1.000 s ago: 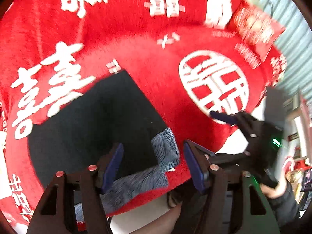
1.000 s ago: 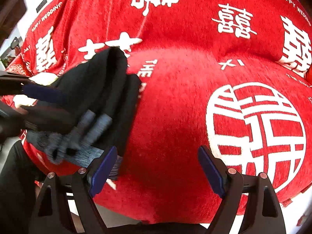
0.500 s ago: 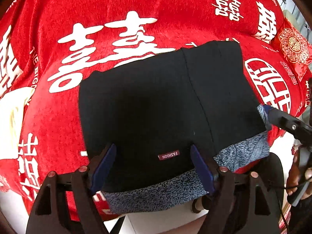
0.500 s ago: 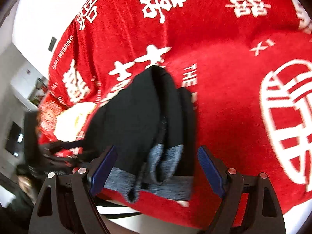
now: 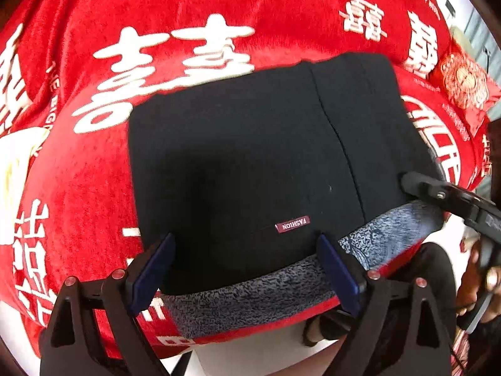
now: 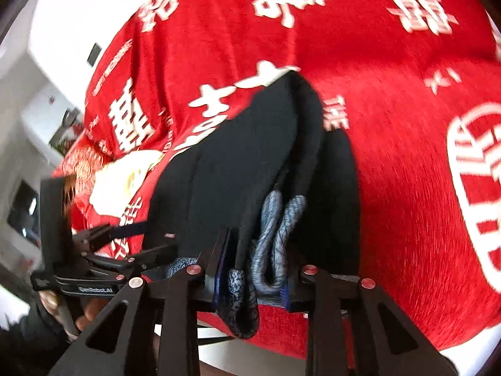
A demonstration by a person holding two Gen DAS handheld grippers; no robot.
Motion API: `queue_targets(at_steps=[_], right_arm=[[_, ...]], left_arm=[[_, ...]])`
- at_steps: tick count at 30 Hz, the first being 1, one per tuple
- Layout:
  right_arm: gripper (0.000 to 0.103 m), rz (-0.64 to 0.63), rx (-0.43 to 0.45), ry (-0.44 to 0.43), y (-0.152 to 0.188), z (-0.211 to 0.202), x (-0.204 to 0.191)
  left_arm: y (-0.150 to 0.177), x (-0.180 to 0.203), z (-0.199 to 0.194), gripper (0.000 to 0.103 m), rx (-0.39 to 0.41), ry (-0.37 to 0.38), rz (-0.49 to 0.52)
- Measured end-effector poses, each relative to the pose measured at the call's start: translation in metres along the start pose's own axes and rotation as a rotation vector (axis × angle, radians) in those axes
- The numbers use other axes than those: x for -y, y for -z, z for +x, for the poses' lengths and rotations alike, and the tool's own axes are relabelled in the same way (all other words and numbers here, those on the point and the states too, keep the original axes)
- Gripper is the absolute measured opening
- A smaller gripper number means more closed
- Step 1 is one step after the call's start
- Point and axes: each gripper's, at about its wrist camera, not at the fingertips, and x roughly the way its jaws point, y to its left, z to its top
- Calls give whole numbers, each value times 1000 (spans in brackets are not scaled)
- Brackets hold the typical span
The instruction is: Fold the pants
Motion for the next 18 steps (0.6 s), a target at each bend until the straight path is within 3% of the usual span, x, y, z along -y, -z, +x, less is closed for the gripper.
queue_targets(at_steps=[2, 4, 6, 8, 10, 14, 15, 16, 18], right_arm=[[34, 93, -69, -19, 4, 21, 24], [34, 146, -49, -58, 5, 14, 31], [34, 137, -32, -10, 3, 2, 27], [56, 37, 20, 161, -3, -18, 12], [57, -91, 76, 243, -11, -35, -9], [58, -244, 93, 247, -35, -36, -47], [61, -264, 88, 249, -40, -30, -52], [74, -296, 78, 255, -50, -19, -57], [79, -338, 65, 246, -67, 2, -65]], left_arm=[[0, 5, 0, 96, 8, -15, 24], [-2, 6, -4, 96, 0, -21, 24], [-5, 0, -13, 96, 11, 8, -3], [-11, -10, -19, 96, 30, 23, -51], [-14, -20, -16, 96, 26, 23, -103], [-8, -26, 10, 103, -31, -2, -149], [-5, -31, 12, 103, -31, 17, -182], [-5, -34, 14, 103, -41, 36, -203], [-5, -41, 17, 103, -69, 74, -241]])
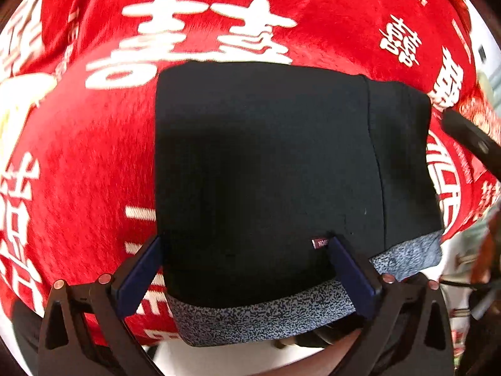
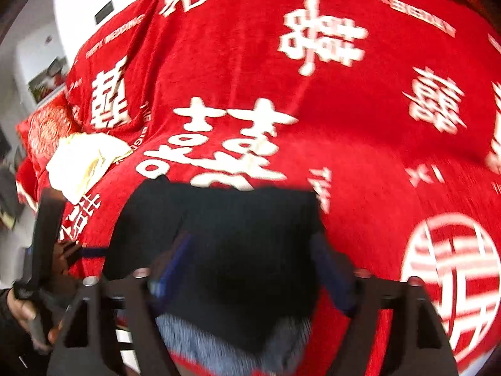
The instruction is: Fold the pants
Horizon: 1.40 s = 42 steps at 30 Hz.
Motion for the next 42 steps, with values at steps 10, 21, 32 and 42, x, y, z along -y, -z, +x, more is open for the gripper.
queue_targets(at_steps=[10, 21, 32, 42], right_arm=[[80, 93, -198, -11, -9, 82, 28], [80, 122, -105, -42, 50, -2, -17], [80, 92, -72, -25, 79, -34, -18], [80, 96, -72, -41, 89, -42, -14]], left_arm=[[-23, -7, -47, 103, 146, -41, 40], [-120, -6, 36, 103, -67, -103, -46], [-46, 57, -25, 100, 125, -70, 140], [31, 63, -41, 102, 176, -53, 179]])
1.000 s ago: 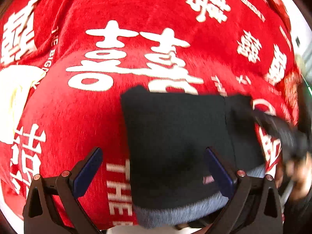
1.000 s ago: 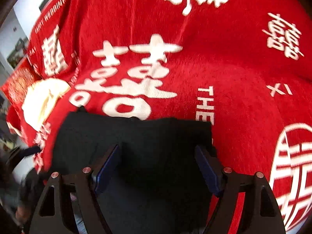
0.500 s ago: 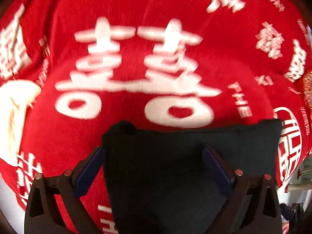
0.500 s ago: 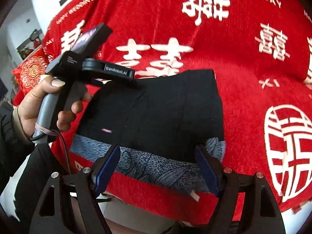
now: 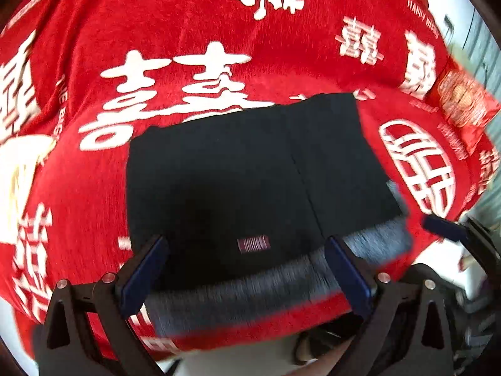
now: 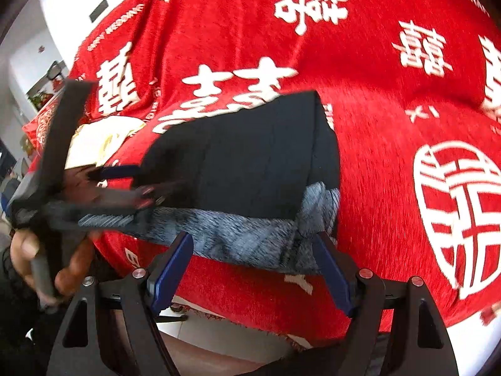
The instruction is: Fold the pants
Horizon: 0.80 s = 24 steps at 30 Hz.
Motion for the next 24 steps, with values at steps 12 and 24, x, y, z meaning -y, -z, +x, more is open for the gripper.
queue_targets(at_steps=[12, 24], right_arm=[[80, -47, 24, -120, 3, 3, -9], [80, -120, -86, -22, -10, 41, -23]], left_arm=[[23, -5, 13, 102, -44, -137, 19], [28, -11, 30, 102, -86, -141, -1]])
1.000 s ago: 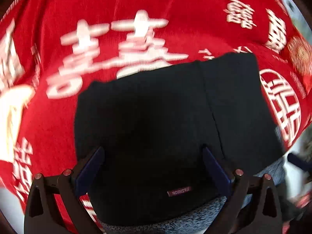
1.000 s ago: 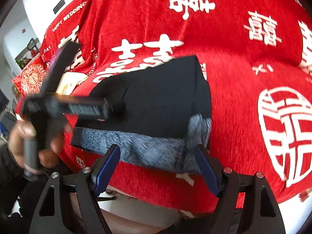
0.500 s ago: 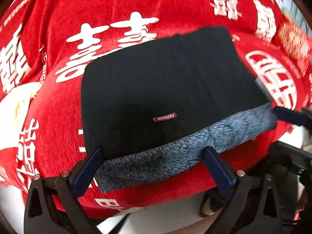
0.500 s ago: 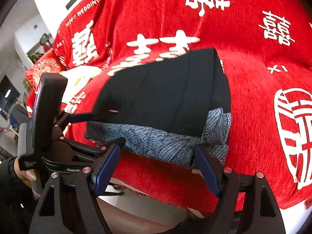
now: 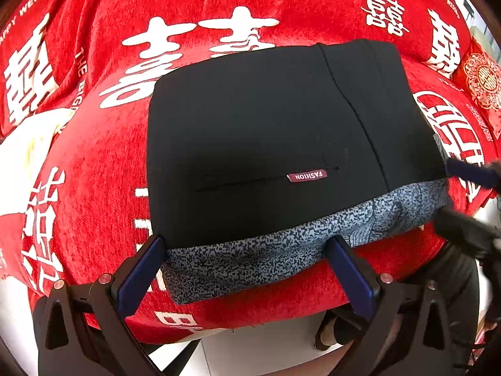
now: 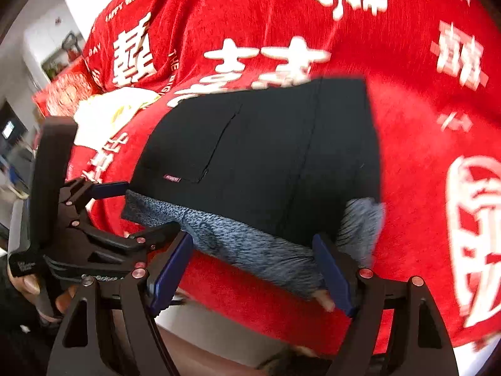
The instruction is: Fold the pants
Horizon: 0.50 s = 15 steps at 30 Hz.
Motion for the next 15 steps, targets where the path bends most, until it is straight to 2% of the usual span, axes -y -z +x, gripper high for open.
queue_targets(at_steps=[2, 3, 4, 6, 7, 8, 12, 15], right_arm=[[81, -62, 42, 44, -3, -12, -9], [88, -73, 43, 57, -4, -11, -10], [103, -86, 34, 83, -3, -6, -9], [103, -100, -46, 124, 1, 17, -2], [103, -89, -123, 139, 7, 31, 3], [103, -69, -148, 149, 10, 40, 8], [103, 1, -86, 85, 9, 22, 16], [103, 16, -44, 104, 2, 5, 22]], left_arm=[[-1, 1, 1, 102, 0, -3, -1], [-2, 1, 1, 102, 0, -4, 1], [-2, 1, 1, 102, 0, -3, 1], [-2, 0, 0, 102, -1, 5, 0], [-2, -1, -1, 102, -3, 9, 0], [-3, -1, -2, 102, -4, 13, -1], [-4, -8, -6, 102, -17, 37, -19], [-6, -11, -14, 102, -14, 60, -40]])
